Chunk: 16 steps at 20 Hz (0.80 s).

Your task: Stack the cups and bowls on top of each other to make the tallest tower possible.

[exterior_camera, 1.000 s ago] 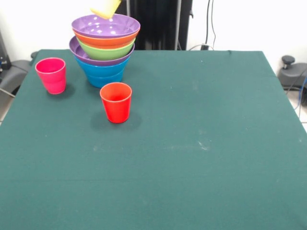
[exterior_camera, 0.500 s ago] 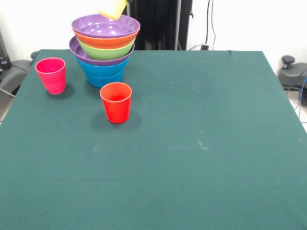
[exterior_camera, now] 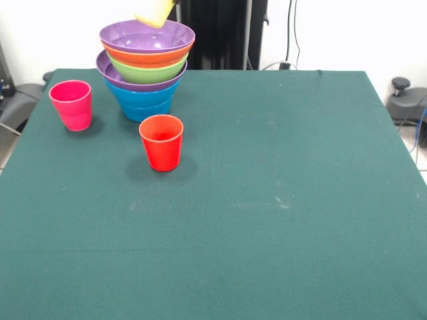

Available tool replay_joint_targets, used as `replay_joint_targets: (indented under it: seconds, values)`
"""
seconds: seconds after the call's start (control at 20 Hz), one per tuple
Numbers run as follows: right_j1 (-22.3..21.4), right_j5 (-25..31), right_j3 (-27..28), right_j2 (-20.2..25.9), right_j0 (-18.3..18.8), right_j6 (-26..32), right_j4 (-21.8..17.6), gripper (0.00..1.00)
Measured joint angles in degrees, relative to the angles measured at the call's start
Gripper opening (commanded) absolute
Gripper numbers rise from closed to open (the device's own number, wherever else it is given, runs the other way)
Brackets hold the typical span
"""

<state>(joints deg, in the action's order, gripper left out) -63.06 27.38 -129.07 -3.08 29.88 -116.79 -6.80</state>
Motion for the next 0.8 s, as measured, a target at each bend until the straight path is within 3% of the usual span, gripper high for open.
replay_joint_targets:
  seconds: [0.2, 0.25, 0.8]
  values:
    - [0.05, -1.98, -1.06, 0.52, 1.69, 0.00, -1.65, 0.00]
    - [0.38, -2.99, -1.47, 0.88, 2.50, 0.00, -2.95, 1.00]
    - [0.42, -5.21, -1.60, 1.28, 2.63, 0.00, -6.29, 1.00]
